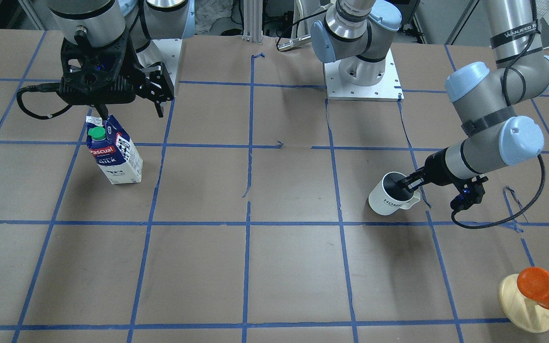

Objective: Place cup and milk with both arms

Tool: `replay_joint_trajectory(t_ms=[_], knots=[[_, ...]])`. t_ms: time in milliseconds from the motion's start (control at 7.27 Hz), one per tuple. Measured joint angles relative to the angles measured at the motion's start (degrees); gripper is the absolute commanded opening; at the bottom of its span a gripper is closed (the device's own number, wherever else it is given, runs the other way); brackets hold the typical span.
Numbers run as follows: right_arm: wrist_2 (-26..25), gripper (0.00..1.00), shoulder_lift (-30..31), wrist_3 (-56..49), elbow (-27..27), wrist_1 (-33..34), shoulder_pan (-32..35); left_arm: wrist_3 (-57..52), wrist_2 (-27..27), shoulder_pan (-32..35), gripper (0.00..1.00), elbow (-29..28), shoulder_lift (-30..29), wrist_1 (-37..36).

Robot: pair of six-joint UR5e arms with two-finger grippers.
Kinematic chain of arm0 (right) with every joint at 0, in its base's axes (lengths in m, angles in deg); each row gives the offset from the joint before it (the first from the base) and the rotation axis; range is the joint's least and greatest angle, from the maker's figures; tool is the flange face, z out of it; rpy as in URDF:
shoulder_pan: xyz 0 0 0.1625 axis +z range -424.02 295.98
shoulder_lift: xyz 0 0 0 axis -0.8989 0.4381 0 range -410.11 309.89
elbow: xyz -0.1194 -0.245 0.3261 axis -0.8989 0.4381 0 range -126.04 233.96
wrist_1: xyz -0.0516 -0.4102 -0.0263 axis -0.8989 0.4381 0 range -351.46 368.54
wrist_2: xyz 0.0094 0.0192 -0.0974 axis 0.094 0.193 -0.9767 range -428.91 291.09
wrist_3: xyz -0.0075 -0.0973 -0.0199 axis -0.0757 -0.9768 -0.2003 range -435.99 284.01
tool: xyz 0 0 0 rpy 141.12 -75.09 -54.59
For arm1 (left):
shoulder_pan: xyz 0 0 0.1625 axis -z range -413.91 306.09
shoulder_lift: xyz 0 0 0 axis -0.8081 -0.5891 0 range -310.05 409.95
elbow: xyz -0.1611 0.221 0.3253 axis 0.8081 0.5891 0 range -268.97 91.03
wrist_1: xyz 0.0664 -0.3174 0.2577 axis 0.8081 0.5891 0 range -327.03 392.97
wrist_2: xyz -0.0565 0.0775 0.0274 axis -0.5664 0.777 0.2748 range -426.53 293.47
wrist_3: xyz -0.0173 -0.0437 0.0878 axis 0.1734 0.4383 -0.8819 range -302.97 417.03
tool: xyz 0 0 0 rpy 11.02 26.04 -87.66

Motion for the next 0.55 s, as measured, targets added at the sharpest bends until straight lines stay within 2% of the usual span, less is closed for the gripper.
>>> replay_joint_trajectory(t_ms=[275,550], knots=[[0.19,1.0,0.09,0.05,-0.01,0.03,0.01,12.93,-1.3,5.82,0.0,-4.2,1.55,0.52],[0.3,1.0,0.23,0.06,-0.01,0.05,0.01,24.58,-2.09,15.82,0.0,-7.23,1.66,0.55]])
